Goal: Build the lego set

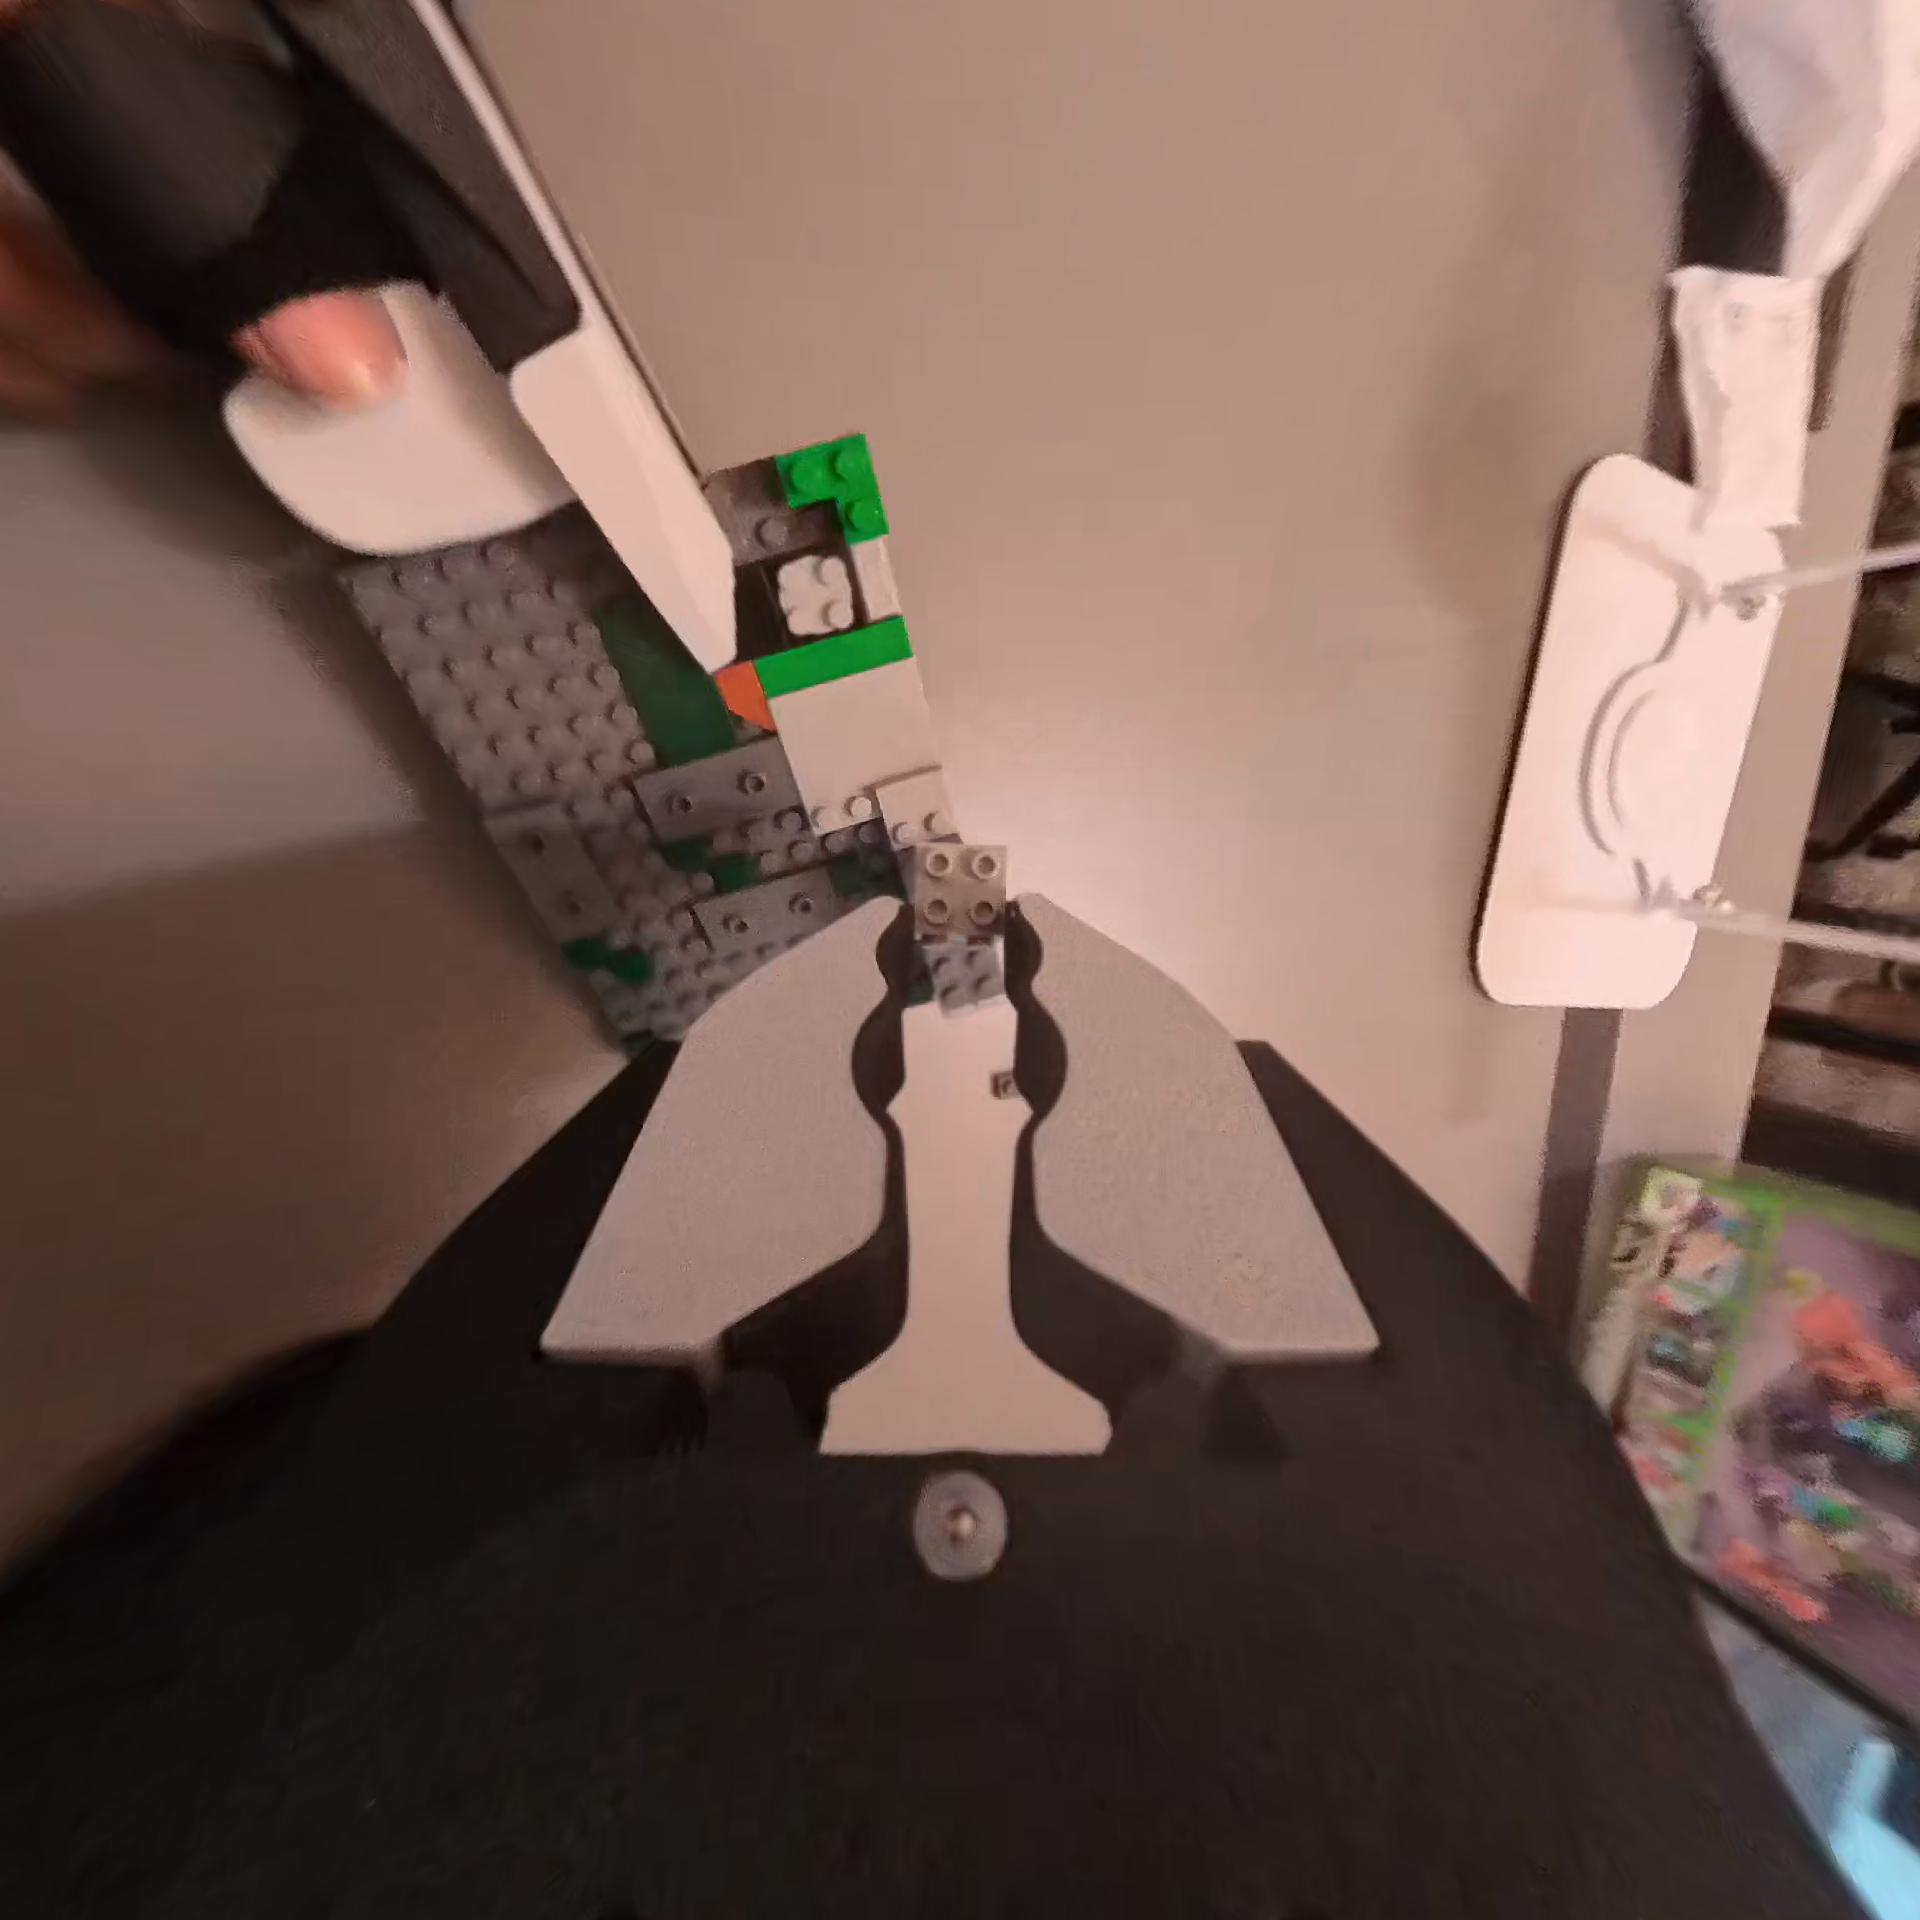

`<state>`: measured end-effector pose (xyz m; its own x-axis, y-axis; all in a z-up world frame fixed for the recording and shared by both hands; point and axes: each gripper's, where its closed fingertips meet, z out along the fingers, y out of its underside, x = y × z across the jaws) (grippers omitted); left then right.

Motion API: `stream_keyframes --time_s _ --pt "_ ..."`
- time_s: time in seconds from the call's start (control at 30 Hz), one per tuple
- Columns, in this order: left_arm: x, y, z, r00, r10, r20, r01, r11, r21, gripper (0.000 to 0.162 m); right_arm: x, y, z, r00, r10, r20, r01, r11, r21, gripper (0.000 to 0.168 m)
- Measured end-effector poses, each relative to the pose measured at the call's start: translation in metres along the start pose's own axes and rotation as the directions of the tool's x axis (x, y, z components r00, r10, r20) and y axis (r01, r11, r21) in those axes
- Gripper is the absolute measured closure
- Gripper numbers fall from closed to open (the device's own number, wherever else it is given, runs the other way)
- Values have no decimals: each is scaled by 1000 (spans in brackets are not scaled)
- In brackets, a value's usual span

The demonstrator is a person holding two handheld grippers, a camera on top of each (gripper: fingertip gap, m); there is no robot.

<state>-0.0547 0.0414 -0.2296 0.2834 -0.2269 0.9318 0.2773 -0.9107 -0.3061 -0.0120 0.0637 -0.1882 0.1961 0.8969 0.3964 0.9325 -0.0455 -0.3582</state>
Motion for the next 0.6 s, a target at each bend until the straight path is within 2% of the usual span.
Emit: stream_keyframes --time_s 0.1,0.3,0.6 --pt "0 3 4 1000 19 17 -19 999 -29 156 -6 7 9 988 -124 88 134 985 -113 152" --pt "3 2 4 999 47 23 -47 999 -20 156 -11 16 22 952 -275 136 304 910 -282 152" --pt "10 2 4 995 103 12 -103 995 -5 156 -14 17 25 910 -399 117 410 814 -412 152"
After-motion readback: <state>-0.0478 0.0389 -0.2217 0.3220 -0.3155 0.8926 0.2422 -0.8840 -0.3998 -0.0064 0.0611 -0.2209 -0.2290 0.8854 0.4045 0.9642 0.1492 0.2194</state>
